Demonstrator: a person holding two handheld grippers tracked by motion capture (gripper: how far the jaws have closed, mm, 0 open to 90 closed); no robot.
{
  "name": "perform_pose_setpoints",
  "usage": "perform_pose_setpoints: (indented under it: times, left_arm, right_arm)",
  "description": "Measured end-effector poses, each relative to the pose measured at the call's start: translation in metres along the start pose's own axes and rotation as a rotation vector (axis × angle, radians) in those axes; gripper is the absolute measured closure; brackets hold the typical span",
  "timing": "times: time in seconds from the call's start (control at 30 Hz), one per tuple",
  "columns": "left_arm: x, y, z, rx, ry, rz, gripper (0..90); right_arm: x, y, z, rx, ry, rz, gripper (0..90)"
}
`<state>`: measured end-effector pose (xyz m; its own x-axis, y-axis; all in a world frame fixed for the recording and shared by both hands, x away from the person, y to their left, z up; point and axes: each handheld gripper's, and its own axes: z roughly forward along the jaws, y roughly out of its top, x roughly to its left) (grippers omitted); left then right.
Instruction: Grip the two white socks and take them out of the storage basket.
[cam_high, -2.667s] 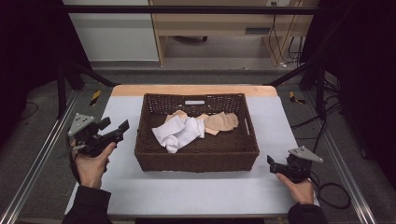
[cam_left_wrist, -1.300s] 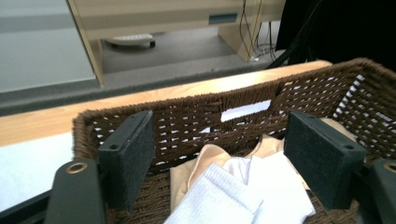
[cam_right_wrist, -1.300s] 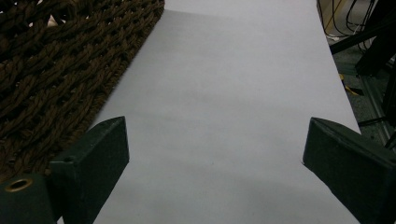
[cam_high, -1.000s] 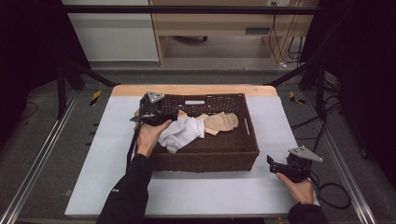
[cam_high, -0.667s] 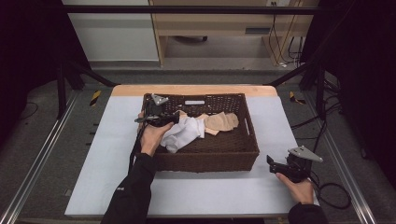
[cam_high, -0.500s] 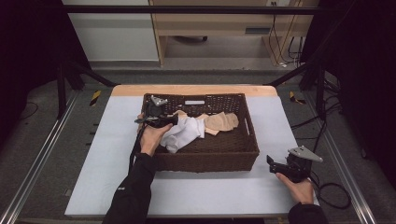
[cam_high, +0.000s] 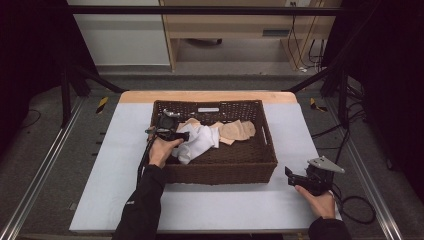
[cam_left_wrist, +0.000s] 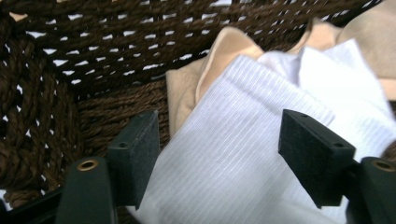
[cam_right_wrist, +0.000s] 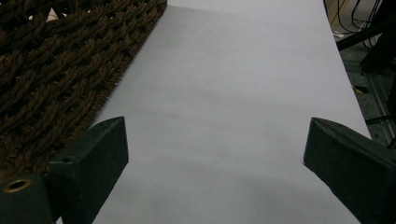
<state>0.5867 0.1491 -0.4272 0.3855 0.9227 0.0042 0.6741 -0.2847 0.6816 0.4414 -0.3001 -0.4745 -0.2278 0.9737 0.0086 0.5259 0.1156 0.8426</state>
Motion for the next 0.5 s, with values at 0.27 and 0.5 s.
perform_pose_setpoints:
  times: [0.27,0.5]
  left_arm:
    - [0.002,-0.006,0.011,0.101,0.023,0.005,22.8]
    - [0.003,-0.008,0.015,0.147,0.017,-0.015,23.2]
  right_arm:
    - [-0.001,0.0,0.0,-0.001,0.001,-0.001,6.7]
    - [0.0,0.0,0.0,0.006,0.003,-0.002,6.7]
